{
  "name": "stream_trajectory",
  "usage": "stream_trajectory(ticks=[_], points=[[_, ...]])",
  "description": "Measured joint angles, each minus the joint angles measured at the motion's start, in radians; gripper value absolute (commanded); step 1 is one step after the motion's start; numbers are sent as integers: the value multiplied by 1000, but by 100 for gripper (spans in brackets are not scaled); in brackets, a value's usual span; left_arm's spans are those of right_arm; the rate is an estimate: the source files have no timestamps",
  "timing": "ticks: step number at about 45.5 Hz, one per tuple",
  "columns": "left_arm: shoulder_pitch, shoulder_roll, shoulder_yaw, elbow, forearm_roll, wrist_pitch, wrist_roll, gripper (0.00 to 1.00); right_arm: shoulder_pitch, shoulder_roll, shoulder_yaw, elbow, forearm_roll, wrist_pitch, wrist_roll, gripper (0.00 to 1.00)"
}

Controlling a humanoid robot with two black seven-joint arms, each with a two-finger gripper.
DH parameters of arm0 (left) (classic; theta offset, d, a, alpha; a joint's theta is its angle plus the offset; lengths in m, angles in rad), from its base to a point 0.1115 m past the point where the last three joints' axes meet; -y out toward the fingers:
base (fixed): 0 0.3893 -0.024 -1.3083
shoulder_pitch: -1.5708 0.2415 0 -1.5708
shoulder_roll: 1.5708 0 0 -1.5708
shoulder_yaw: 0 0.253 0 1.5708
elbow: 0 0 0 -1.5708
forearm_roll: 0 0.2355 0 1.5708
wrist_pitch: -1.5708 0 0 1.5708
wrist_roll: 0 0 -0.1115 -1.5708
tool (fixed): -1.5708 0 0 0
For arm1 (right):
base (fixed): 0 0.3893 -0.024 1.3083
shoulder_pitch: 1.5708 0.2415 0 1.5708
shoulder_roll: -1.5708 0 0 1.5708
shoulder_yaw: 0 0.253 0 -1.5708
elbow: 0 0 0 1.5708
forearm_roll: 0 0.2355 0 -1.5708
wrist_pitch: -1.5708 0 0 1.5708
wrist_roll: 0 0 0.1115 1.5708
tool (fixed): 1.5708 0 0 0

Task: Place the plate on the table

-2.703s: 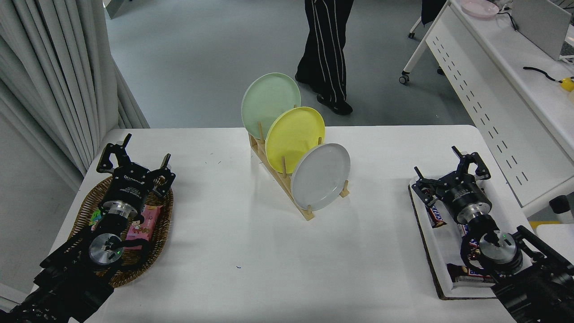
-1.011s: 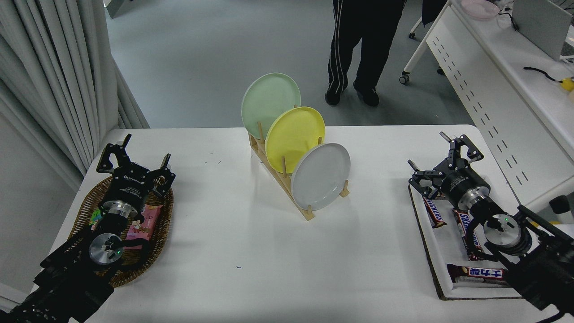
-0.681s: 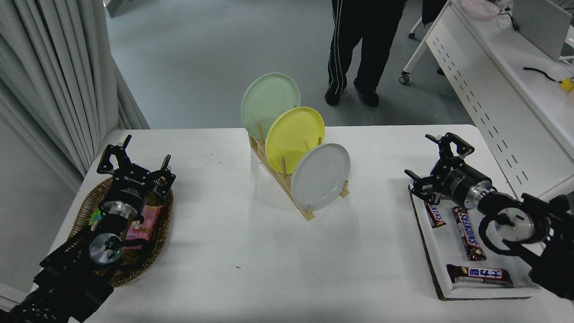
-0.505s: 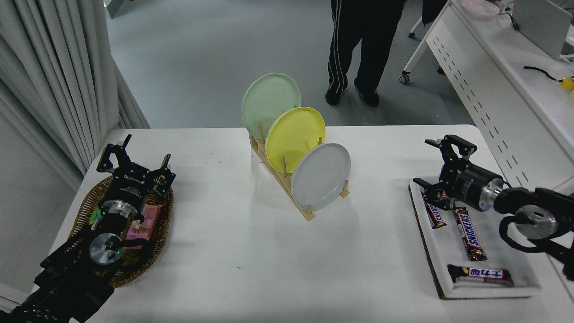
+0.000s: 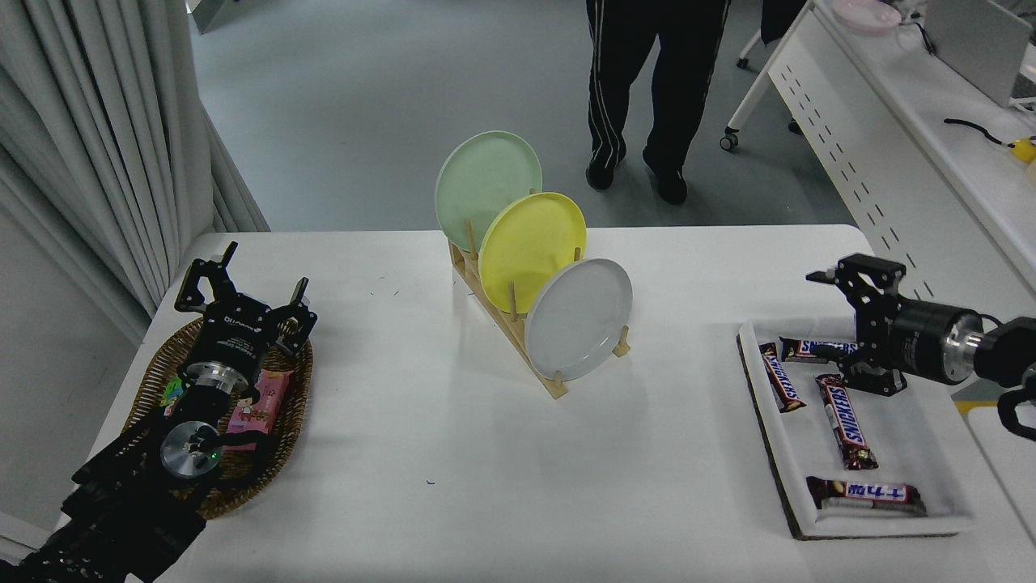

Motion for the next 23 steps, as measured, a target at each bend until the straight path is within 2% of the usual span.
stream_trajectory(ticks=[19, 23], points=[[0, 0, 0, 0, 0, 0, 0, 100, 93, -40, -58, 63, 0, 202, -3, 100], [0, 0, 0, 0, 0, 0, 0, 100, 105, -42, -43, 88, 5, 219, -4, 96]])
